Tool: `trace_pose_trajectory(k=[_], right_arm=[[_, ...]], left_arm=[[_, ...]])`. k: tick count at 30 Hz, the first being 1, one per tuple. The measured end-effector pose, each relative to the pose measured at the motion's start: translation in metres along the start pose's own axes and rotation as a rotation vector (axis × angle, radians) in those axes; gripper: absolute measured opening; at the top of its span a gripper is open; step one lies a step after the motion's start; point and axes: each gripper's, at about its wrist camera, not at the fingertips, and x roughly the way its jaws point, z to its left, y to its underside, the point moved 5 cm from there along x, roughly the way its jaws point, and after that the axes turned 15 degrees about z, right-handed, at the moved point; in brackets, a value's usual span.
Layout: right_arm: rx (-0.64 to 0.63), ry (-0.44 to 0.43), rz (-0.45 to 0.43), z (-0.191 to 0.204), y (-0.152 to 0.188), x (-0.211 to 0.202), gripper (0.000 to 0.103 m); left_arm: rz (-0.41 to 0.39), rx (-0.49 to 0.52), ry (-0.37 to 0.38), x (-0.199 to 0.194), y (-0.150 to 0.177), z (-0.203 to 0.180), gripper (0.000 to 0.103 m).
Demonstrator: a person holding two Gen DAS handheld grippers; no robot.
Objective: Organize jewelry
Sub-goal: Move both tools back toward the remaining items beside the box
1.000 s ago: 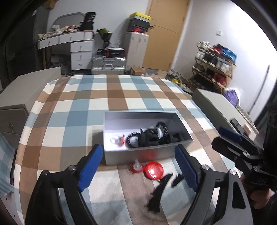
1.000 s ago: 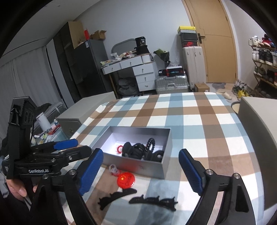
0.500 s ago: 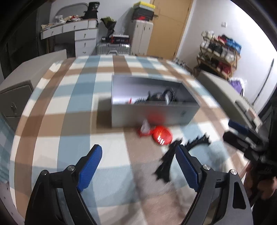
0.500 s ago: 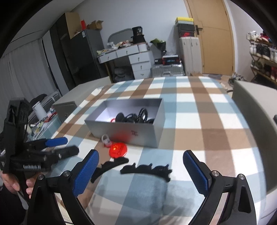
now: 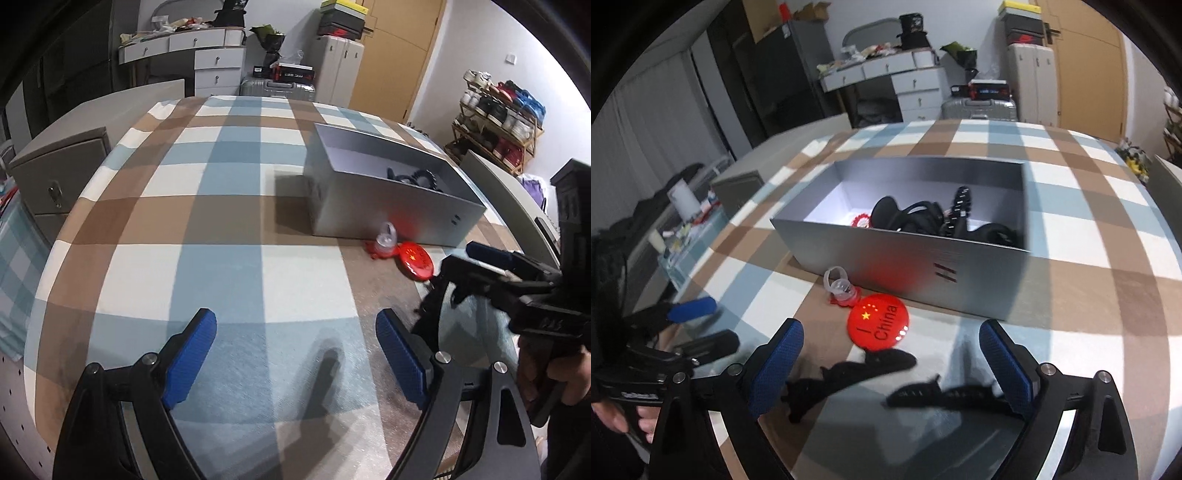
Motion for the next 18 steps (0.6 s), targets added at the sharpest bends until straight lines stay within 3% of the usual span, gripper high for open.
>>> trace_pose_trajectory(k=[13, 16, 18], right_arm=[[-0.067, 0.071, 0.061, 0.015, -0.008, 0.022, 0.083], [-0.062, 0.089, 0.067, 0.013, -0.009, 0.024, 0.077], [-0.058, 0.080, 0.061, 0.012, -0.010, 0.023, 0.066]], left_arm=[[0.012, -0.033, 0.021, 0.002, -0.002, 0.015, 0.085], [0.005, -0.029, 0.025, 0.001, -0.003, 0.015, 0.085], [0.000, -0.023, 0.022, 0.000, -0.005, 0.015, 0.085]])
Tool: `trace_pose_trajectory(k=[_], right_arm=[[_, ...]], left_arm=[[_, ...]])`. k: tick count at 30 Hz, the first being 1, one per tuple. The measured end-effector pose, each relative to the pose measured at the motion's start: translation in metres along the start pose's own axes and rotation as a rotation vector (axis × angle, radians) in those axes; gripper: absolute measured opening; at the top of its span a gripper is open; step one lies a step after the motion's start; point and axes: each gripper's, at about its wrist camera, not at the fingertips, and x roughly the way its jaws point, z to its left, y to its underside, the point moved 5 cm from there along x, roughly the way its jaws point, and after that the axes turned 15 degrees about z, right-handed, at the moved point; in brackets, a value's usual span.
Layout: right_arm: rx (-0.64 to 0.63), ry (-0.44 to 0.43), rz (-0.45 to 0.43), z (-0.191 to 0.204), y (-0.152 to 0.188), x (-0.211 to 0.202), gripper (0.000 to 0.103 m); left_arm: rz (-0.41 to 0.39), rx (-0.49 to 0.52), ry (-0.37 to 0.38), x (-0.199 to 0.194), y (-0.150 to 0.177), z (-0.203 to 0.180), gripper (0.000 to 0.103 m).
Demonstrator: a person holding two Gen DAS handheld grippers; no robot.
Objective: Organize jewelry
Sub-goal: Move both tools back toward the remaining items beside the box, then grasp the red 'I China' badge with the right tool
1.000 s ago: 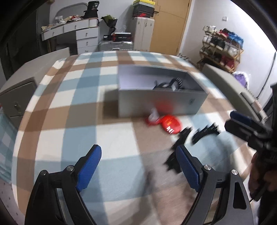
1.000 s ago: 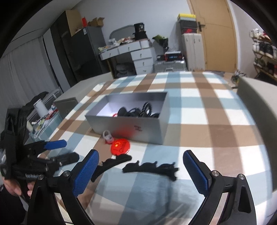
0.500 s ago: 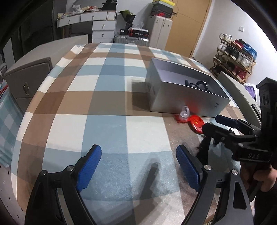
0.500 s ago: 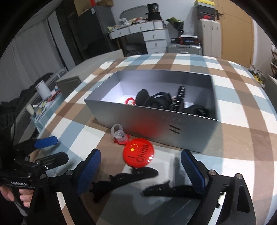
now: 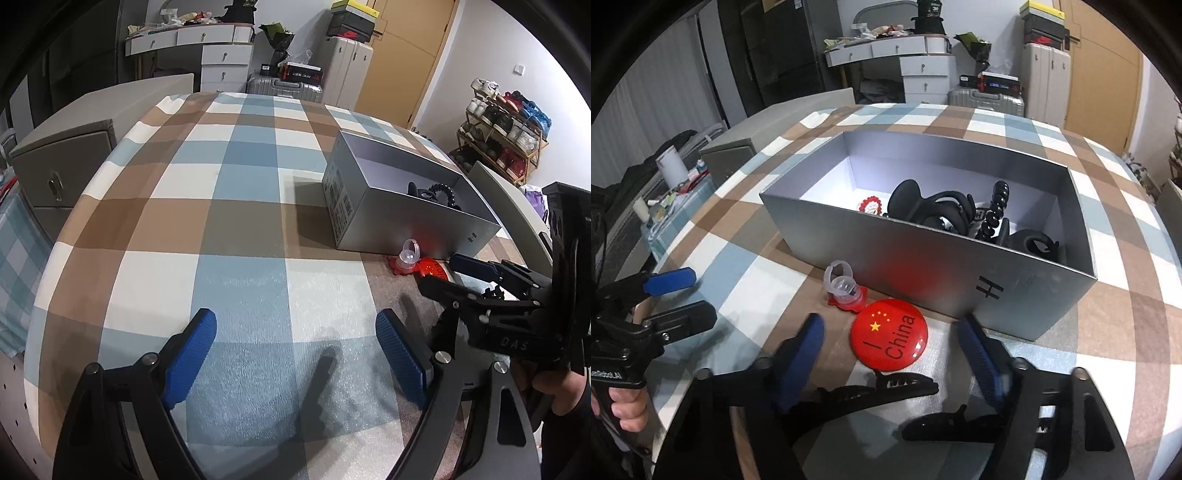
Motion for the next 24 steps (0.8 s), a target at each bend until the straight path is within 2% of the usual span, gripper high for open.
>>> trace_pose_trajectory(k=[6, 8, 13, 18, 22, 24], right_arm=[[0.004, 0.049, 0.001, -0.0026, -0.0001, -0.0008, 0.045], [-0.007, 0.035, -0.001, -0.0011, 0.0004, -0.0016, 0.036], [-0.024, 0.055, -0.005, 0.0024, 0.0023, -0.0025, 0.035], [-0.019, 0.061, -0.018, 0.0002, 0.0032, -0.0063, 0.025], [-0.006, 0.044, -0.022, -0.0029, 0.0044, -0.0077, 0.024], [0.008, 0.029, -0.014, -0.0050, 0.0044, -0.0067, 0.027]], left_arm=[[-0.025, 0.004, 0.008, -0.0059, -0.0042, 0.0020, 0.085], [-0.028, 0.002, 0.008, -0.0065, -0.0047, 0.0030, 0.085], [-0.028, -0.004, 0.010, -0.0071, -0.0034, 0.0050, 0.085], [-0.020, -0.006, 0.012, -0.0064, -0.0014, 0.0053, 0.085], [-0.026, -0.002, 0.016, -0.0083, -0.0010, 0.0049, 0.085], [-0.024, -0.002, 0.017, -0.0081, -0.0009, 0.0049, 0.085]])
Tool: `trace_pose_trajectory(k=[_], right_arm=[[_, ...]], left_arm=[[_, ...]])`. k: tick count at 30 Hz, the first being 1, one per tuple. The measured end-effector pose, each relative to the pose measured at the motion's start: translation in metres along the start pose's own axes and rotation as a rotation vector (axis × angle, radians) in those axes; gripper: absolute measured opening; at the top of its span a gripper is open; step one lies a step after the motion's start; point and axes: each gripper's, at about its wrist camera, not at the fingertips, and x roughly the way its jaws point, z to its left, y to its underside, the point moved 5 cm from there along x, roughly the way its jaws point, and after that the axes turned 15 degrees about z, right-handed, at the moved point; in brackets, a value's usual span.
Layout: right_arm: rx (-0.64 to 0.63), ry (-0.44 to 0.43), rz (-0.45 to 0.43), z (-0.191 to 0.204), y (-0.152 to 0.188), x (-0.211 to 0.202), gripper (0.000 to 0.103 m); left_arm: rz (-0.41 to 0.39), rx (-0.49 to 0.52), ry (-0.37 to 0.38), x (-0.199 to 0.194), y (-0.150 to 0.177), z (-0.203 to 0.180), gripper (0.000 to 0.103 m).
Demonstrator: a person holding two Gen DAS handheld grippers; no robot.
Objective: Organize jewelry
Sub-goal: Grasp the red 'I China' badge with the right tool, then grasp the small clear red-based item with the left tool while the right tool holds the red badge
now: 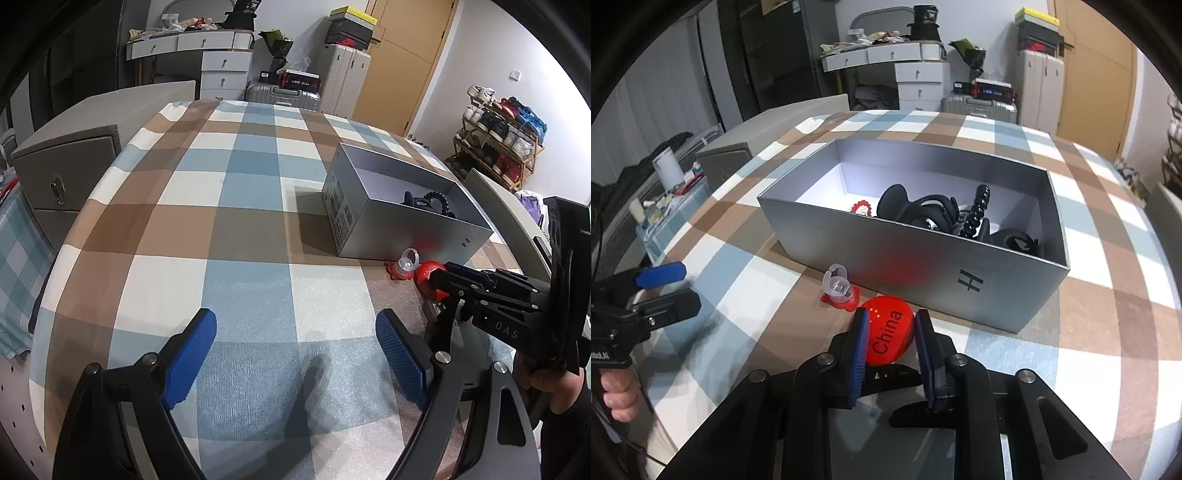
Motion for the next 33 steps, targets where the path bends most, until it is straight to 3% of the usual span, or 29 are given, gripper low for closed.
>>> trace_pose_trajectory(k=[2, 6, 8, 11, 14, 20, 26, 33], right_arm=[[-0.002, 0.002, 0.002, 0.001, 0.000, 0.000, 0.029], [-0.043, 0.039, 0.022, 0.010, 0.003, 0.004, 0.050], [-0.080, 0.080, 0.031, 0.019, 0.004, 0.007, 0.053], [-0.101, 0.088, 0.029, 0.022, 0.003, 0.008, 0.052], [-0.076, 0.083, 0.024, 0.017, 0.001, 0.008, 0.042], [-0.074, 0.077, 0.020, 0.016, 0.001, 0.006, 0.041], [-0.069, -0.001, -0.058, 0.018, 0.004, -0.013, 0.041], [-0.036, -0.045, -0.150, 0.006, 0.012, -0.045, 0.042]], left_arm=[[0.003, 0.003, 0.000, 0.001, 0.000, -0.001, 0.085], [0.006, 0.004, 0.011, 0.002, 0.000, -0.002, 0.085], [0.006, 0.002, 0.024, 0.003, 0.000, -0.002, 0.085], [0.015, 0.002, 0.024, 0.004, 0.001, -0.001, 0.085], [0.011, -0.001, 0.020, 0.004, 0.001, 0.000, 0.085], [0.026, -0.018, 0.028, 0.006, 0.002, 0.003, 0.085], [0.026, 0.001, 0.031, 0.004, 0.001, -0.003, 0.085], [0.064, 0.019, 0.106, 0.013, -0.012, -0.024, 0.085]])
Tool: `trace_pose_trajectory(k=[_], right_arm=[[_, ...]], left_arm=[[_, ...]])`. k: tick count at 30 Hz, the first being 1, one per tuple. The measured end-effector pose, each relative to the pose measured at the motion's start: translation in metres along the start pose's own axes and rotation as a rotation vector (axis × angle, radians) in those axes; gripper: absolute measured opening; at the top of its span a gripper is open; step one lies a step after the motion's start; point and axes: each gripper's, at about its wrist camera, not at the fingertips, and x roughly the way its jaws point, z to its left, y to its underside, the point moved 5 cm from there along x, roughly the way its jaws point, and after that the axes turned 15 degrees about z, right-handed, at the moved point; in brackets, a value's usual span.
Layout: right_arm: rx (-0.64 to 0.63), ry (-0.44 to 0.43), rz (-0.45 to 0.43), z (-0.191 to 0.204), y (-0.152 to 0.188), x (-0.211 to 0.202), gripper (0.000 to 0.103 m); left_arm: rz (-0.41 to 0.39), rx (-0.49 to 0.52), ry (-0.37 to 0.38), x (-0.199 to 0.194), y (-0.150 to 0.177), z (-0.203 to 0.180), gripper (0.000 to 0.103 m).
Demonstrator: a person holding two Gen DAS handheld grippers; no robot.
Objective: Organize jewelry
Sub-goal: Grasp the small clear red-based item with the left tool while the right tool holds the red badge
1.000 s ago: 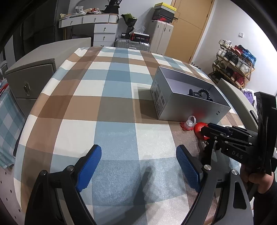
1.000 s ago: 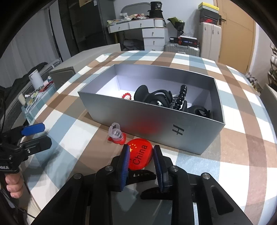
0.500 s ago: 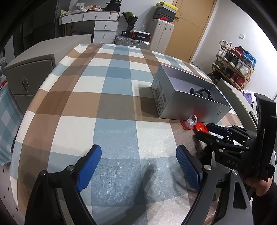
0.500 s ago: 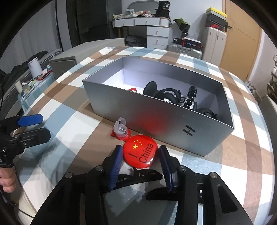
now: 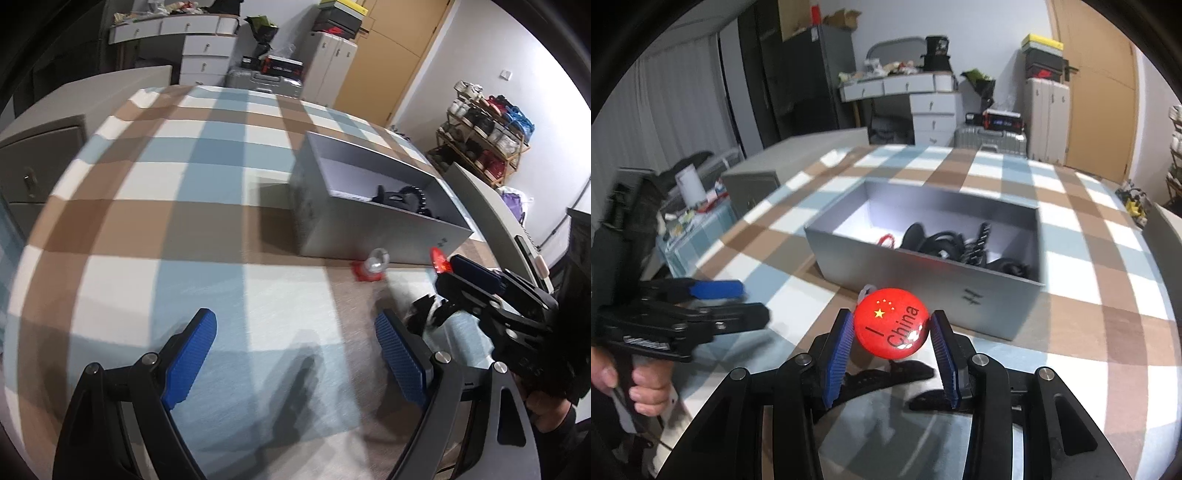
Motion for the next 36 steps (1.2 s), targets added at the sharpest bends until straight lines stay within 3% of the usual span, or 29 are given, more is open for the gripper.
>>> trace_pose_trajectory(k=[7, 12, 19, 25, 36], right_arm=[[0.050, 0.000, -0.065, -0.026, 0.013, -0.031, 0.042], [0.066, -0.008, -0.074, -0.039, 0.020, -0.037, 0.042], [0.065, -0.030, -0.089, -0.046, 0.022, -0.035, 0.042], [0.054, -0.040, -0.097, -0.048, 0.024, -0.035, 0.042], [0.055, -0.045, -0.100, -0.048, 0.028, -0.039, 0.042]], left_arm=[[0.056, 0.066, 0.049, 0.024, -0.020, -0.036, 0.085], [0.075, 0.076, 0.024, 0.038, -0.028, -0.049, 0.083], [0.101, 0.085, -0.006, 0.046, -0.033, -0.057, 0.046], [0.108, 0.099, -0.034, 0.048, -0.034, -0.062, 0.023], [0.098, 0.127, -0.061, 0.043, -0.032, -0.066, 0.013]])
